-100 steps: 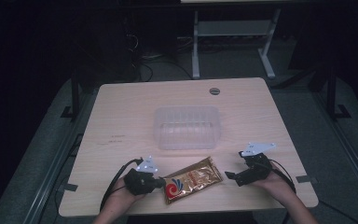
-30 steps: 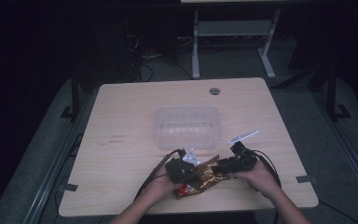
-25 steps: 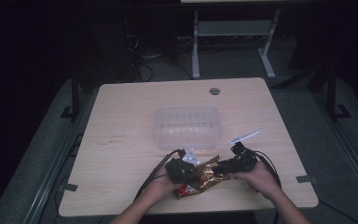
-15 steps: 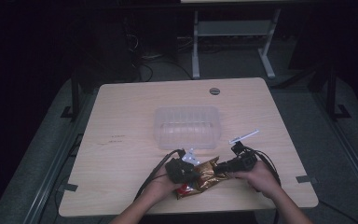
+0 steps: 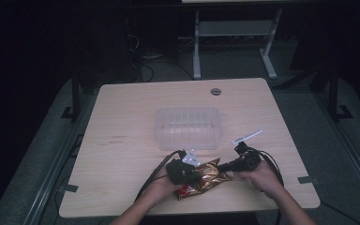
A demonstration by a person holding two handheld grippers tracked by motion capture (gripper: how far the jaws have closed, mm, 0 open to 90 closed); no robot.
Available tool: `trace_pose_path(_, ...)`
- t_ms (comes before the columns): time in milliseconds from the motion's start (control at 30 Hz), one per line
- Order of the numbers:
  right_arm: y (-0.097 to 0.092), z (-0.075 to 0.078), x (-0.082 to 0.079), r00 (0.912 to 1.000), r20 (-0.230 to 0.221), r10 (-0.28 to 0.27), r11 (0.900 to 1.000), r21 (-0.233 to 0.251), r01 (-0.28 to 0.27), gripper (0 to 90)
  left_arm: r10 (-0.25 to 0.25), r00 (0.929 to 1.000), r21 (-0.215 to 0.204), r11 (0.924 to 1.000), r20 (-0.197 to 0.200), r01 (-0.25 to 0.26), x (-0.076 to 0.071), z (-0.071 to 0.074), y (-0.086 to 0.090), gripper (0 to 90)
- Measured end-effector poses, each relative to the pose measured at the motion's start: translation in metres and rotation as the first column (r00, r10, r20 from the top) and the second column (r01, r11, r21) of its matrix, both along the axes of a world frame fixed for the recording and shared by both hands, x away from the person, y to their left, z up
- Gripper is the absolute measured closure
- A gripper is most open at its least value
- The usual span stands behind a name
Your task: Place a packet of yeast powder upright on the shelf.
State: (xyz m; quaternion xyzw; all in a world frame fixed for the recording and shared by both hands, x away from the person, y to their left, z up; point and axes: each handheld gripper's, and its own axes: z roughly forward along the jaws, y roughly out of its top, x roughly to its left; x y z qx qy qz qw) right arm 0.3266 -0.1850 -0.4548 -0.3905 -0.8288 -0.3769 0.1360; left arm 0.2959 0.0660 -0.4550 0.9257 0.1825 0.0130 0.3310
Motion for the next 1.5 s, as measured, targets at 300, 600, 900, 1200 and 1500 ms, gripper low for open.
trace_pose_path(300,-0.003,0.007,-0.003,0.9993,0.035,0.016,0.9992,0.036,-0.017,90.0,0.008,0.9996,-0.047,0.9989,-0.029,-0.009,-0.001,0.009,0.012,74.9)
trace_pose_path(600,-0.008,0.024,-0.007,0.9975,0.068,0.023,0.9906,0.133,-0.032,90.0,0.074,0.9969,-0.089,0.9932,-0.025,-0.076,-0.007,0.025,0.053,48.2)
trace_pose_path(900,-0.014,0.042,-0.011,0.9943,0.105,0.019,0.9748,0.219,-0.042,90.0,0.116,0.9925,-0.088,0.989,-0.039,-0.119,-0.022,0.021,0.084,29.4)
trace_pose_path(1200,-0.014,0.061,-0.014,0.9854,0.169,0.018,0.9575,0.281,-0.065,90.0,0.151,0.9884,-0.064,0.9864,-0.012,-0.152,-0.023,0.017,0.104,25.0)
trace_pose_path(1500,-0.013,0.076,-0.016,0.9819,0.189,0.011,0.9433,0.324,-0.073,90.0,0.149,0.9886,-0.066,0.9865,-0.024,-0.15,-0.021,0.014,0.103,23.8)
